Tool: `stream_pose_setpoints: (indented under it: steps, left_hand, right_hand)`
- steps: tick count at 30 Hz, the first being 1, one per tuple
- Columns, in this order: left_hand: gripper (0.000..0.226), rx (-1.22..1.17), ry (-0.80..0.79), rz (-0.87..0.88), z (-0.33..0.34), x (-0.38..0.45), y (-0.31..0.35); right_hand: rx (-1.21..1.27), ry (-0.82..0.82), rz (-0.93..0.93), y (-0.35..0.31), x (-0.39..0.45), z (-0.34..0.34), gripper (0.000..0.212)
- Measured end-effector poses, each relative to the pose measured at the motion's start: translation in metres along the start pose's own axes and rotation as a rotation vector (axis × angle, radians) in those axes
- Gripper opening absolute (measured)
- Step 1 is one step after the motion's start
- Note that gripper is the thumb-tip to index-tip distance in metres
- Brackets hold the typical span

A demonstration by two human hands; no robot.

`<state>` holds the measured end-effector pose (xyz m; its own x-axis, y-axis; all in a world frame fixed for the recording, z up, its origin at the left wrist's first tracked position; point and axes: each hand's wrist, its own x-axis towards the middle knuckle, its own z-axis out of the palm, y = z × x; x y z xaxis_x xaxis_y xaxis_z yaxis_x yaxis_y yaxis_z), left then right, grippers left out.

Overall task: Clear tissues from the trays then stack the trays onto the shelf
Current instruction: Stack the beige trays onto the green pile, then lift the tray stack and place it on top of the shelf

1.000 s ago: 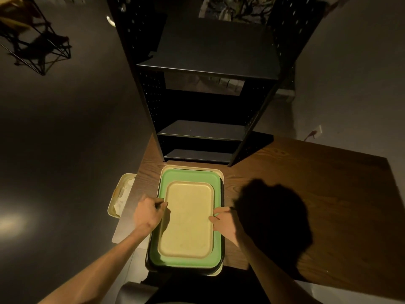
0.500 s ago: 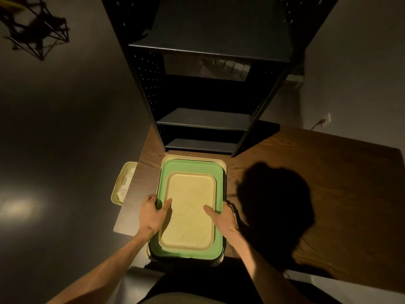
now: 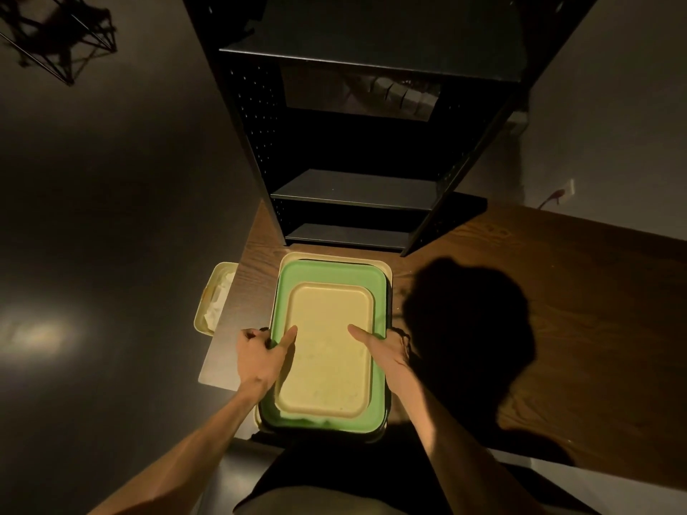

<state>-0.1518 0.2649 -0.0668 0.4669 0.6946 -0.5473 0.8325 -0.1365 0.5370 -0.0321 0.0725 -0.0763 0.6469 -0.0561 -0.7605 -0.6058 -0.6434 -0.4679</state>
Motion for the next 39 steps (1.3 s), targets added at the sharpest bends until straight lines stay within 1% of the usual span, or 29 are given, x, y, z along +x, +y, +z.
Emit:
stream_pose_setpoints:
  steps: [3, 5, 7, 8, 9, 10, 11, 12, 14, 15, 17, 18, 20, 21, 23, 24, 26, 27, 29, 30, 31, 33, 34, 35, 36, 38, 39]
  left_hand:
    - [0.058, -0.157, -0.025, -0.072, -0.003, -0.002, 0.004]
    - [0.070, -0.249, -0.056, -0.126, -0.004, -0.001, 0.002]
    - [0.085, -0.285, -0.065, -0.178, -0.001, 0.003, -0.004]
    - [0.083, -0.308, -0.078, -0.180, -0.002, 0.001, -0.003]
    - [0.075, -0.333, -0.111, -0.192, -0.004, -0.002, 0.000]
    - [0.065, -0.369, -0.122, -0.184, -0.007, -0.005, 0.005]
    - [0.061, -0.392, -0.129, -0.184, -0.007, -0.007, 0.007]
    - [0.065, -0.404, -0.130, -0.183, -0.006, -0.006, 0.005]
    - [0.084, -0.408, -0.120, -0.186, -0.004, -0.003, -0.001]
    - [0.089, -0.398, -0.118, -0.191, 0.001, 0.005, -0.014]
    - [0.086, -0.391, -0.113, -0.208, 0.003, 0.011, -0.025]
    - [0.081, -0.422, -0.097, -0.201, -0.002, 0.006, -0.018]
    - [0.076, -0.468, -0.100, -0.180, -0.013, -0.008, -0.002]
    - [0.072, -0.483, -0.131, -0.159, -0.018, -0.013, 0.006]
    - [0.061, -0.523, -0.225, -0.135, -0.030, -0.021, 0.023]
    - [0.059, -0.546, -0.278, -0.146, -0.035, -0.024, 0.031]
    - [0.060, -0.586, -0.357, -0.160, -0.044, -0.034, 0.045]
    - [0.061, -0.594, -0.371, -0.158, -0.047, -0.037, 0.049]
    - [0.068, -0.594, -0.373, -0.155, -0.053, -0.043, 0.054]
    - [0.075, -0.591, -0.382, -0.161, -0.057, -0.046, 0.055]
    - [0.084, -0.582, -0.406, -0.167, -0.063, -0.049, 0.055]
    - [0.101, -0.545, -0.466, -0.185, -0.069, -0.041, 0.046]
    - [0.103, -0.532, -0.490, -0.173, -0.073, -0.039, 0.045]
    - [0.099, -0.521, -0.509, -0.157, -0.080, -0.044, 0.051]
    - [0.090, -0.502, -0.524, -0.127, -0.089, -0.057, 0.061]
    - [0.066, -0.488, -0.565, -0.057, -0.106, -0.084, 0.084]
    - [0.058, -0.496, -0.580, -0.031, -0.112, -0.092, 0.090]
  right_hand:
    - [0.004, 0.017, 0.040, -0.002, 0.001, 0.002, 0.133]
    - [0.028, 0.054, 0.019, 0.000, 0.000, 0.006, 0.137]
    - [0.109, 0.034, -0.001, -0.003, -0.011, 0.006, 0.134]
    - [0.153, 0.016, -0.004, -0.008, -0.018, 0.005, 0.128]
    - [0.188, -0.008, -0.010, -0.011, -0.021, 0.003, 0.123]
    - [0.201, -0.027, -0.006, -0.015, -0.023, 0.004, 0.123]
    - [0.207, -0.044, -0.011, -0.017, -0.023, 0.004, 0.129]
    - [0.199, -0.058, -0.009, -0.018, -0.021, 0.006, 0.138]
    - [0.169, -0.075, -0.032, -0.009, -0.004, 0.012, 0.150]
    - [0.153, -0.086, -0.035, -0.010, -0.006, 0.010, 0.150]
    - [0.183, -0.119, -0.045, -0.019, -0.018, 0.001, 0.138]
    - [0.205, -0.142, -0.052, -0.021, -0.023, -0.003, 0.130]
    - [0.222, -0.154, -0.043, -0.019, -0.023, -0.009, 0.121]
    - [0.249, -0.193, -0.053, -0.019, -0.023, -0.014, 0.111]
    - [0.306, -0.307, -0.101, -0.010, -0.009, -0.018, 0.079]
    - [0.329, -0.340, -0.106, -0.014, -0.010, -0.022, 0.074]
    - [0.355, -0.343, -0.048, -0.038, -0.044, -0.039, 0.088]
    - [0.377, -0.346, -0.055, -0.044, -0.054, -0.046, 0.083]
    - [0.410, -0.308, -0.099, -0.048, -0.066, -0.055, 0.052]
    - [0.423, -0.288, -0.085, -0.047, -0.071, -0.060, 0.049]
    - [0.434, -0.285, -0.076, -0.045, -0.075, -0.064, 0.053]
    - [0.453, -0.311, -0.093, -0.043, -0.083, -0.071, 0.070]
    - [0.463, -0.337, -0.102, -0.041, -0.082, -0.074, 0.081]
    - [0.459, -0.377, -0.107, -0.044, -0.089, -0.079, 0.089]
    - [0.473, -0.420, -0.119, -0.047, -0.096, -0.083, 0.087]
    - [0.482, -0.498, -0.186, -0.053, -0.113, -0.094, 0.063]
    - [0.471, -0.521, -0.213, -0.056, -0.118, -0.099, 0.054]
